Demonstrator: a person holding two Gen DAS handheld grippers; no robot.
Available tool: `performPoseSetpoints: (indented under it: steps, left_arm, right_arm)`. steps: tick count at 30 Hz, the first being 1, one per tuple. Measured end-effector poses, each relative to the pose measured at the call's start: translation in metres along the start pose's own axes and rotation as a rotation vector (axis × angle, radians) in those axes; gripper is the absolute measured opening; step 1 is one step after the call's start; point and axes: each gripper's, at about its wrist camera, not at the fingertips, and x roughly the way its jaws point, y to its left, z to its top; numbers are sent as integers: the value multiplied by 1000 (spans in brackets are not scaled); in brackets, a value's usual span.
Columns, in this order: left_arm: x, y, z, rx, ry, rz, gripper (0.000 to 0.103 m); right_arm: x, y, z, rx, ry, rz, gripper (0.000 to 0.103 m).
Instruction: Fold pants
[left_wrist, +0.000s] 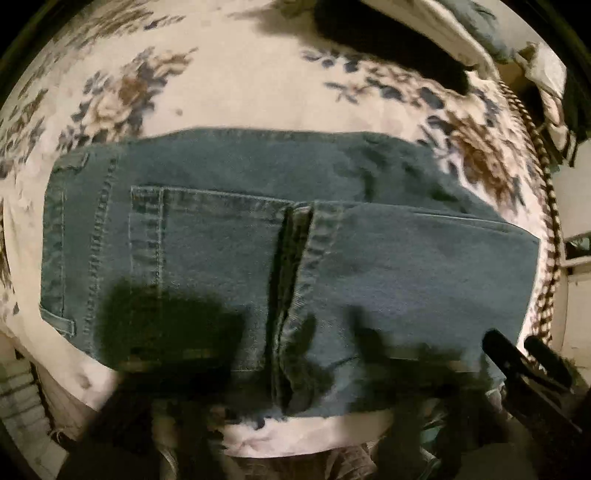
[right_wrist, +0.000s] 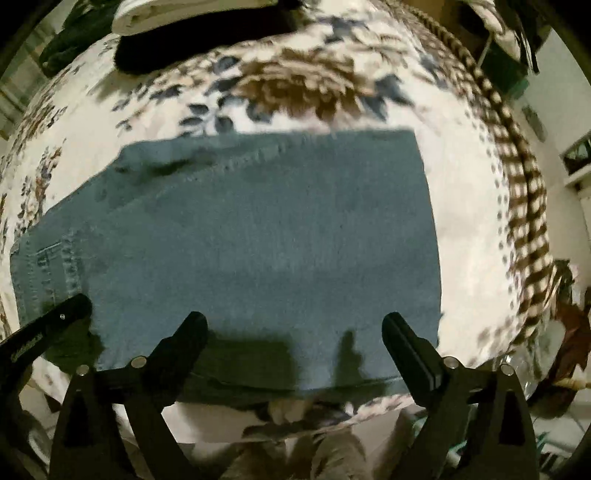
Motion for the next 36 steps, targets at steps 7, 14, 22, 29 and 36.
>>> performPoseSetpoints:
  steps: [7,14,22,29,36]
  left_arm:
    - [-40,10,1,-34,-77,109,88]
    - [-71,42,5,-167,-118,83,88]
    - [-80,130,-12,-419,-134,24,88]
    - [-25,240,-46,-832,-139,-196,87]
    - [25,260,-60,-944,-132,-301,82]
  right_arm:
    - [-23,20,11,-55,-62,-39,100]
    - [-55,38,13,-64,-63,10,100]
    - [-65,79,20,-117,-50,82,100]
    - [-42,119,16,-153,-2,111,100]
    - [-8,133,17,-142,73,117,100]
